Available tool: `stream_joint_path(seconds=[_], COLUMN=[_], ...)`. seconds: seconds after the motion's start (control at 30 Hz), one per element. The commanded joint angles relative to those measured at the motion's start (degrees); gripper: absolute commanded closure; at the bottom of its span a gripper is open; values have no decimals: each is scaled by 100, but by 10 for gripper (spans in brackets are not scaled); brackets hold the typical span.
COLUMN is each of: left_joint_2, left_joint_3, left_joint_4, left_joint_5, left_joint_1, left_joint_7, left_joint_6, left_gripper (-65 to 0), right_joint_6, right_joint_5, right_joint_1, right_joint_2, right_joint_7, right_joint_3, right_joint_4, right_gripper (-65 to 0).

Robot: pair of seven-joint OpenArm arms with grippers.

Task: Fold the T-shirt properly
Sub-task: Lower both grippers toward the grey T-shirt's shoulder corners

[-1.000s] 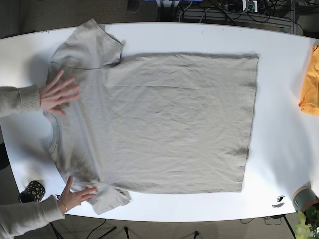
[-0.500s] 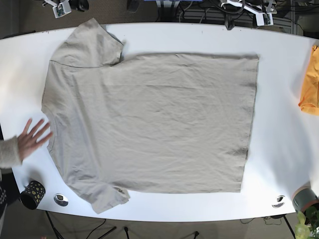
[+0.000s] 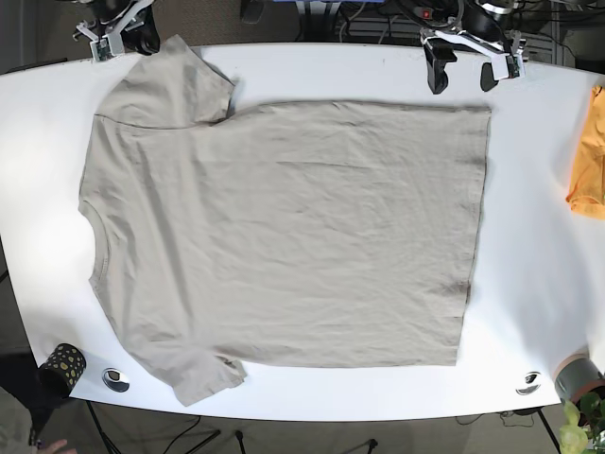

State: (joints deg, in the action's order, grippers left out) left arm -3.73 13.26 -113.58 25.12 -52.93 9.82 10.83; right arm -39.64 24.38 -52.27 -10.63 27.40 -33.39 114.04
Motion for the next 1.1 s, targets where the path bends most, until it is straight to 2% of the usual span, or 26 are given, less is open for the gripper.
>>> stream_joint_path(seconds=[0.0,0.07,0.13,0.27,0.47,0.73,0.87,1.07], left_joint_2=[-10,-10,-10,-10,-10,-10,-10,-10], left_joint_3=[50,50,50,41,24,15,15,15], left_joint_4=[-84,-75,-57,-49,-40,-40,-31,-31], left_joint_5=[33,33,41,41,41,41,24,24], left_joint_1=[-4,66,145,286,321,436,479,488], left_joint_7=[-99,-99,-99,-99,-99,-99,-99,-99], left_joint_6=[293,363,354,354,354,363,363,372], left_gripper=[-546,-547,-547,-549,-549,-549,-547,-543], right_joint_6=[-36,-36,-36,-36,-36,-36,-36,-36], right_joint_5=[98,107,124,520,872,977,977,986], right_joint_1=[124,326,546,906,1636,2427,2568,2691], right_joint_2=[-31,-14,22,171,171,250,250,250], right_joint_7=[113,315,509,895,2223,3621,3858,3867], right_joint_3=[-165,-244,-297,-710,-1334,-2090,-2108,-2020], right_joint_4=[91,91,82,73,-147,-569,-868,-1166], right_gripper=[-59,-114,-197,-303,-306,-306,-306,-306])
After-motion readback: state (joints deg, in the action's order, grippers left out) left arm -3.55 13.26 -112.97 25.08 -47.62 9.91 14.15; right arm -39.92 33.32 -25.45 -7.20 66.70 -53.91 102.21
